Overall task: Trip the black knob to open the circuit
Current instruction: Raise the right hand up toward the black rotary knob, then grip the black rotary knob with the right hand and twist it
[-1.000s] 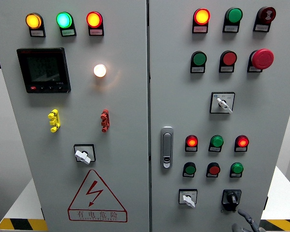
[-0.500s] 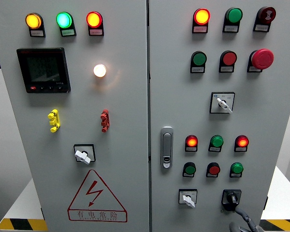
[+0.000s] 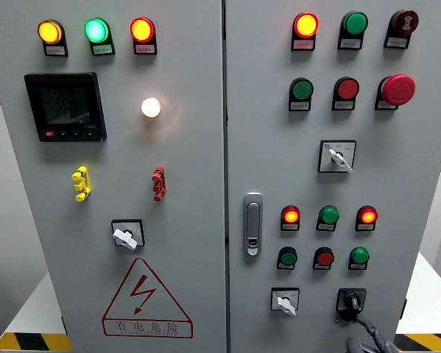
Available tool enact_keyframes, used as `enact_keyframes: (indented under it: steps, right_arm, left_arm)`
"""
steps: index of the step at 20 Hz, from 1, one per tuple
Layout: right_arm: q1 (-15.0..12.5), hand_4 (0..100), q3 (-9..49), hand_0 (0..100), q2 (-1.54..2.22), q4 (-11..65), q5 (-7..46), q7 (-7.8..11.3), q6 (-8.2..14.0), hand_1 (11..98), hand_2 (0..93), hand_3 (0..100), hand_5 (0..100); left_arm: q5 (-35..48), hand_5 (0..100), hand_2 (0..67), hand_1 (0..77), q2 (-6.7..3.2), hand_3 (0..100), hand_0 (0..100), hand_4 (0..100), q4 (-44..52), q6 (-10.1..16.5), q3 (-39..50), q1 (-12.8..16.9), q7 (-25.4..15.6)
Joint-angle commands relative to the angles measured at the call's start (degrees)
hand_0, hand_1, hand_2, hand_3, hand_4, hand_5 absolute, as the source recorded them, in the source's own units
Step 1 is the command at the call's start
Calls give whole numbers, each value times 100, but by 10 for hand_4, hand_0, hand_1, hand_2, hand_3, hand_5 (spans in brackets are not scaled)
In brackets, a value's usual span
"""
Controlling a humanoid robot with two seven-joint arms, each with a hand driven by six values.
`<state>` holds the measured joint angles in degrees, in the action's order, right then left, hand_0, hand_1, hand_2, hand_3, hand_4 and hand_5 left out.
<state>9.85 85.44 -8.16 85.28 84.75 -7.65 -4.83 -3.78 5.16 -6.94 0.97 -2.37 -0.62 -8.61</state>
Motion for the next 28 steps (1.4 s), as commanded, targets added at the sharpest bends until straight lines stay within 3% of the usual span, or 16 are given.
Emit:
enact_keyframes:
  steps: [1, 28]
  right_arm:
    - [26, 810, -10, 739, -1, 6, -2, 0, -1, 463, 11, 774, 906]
    - [88, 827, -220, 753, -1, 15, -63, -79, -1, 459, 10, 781, 927]
  left_arm:
    - [0, 15, 130, 30, -7, 214, 0, 67, 0, 0, 0, 9, 0]
    - [0, 15, 129, 31, 2, 214, 0, 67, 0, 0, 0, 0, 0]
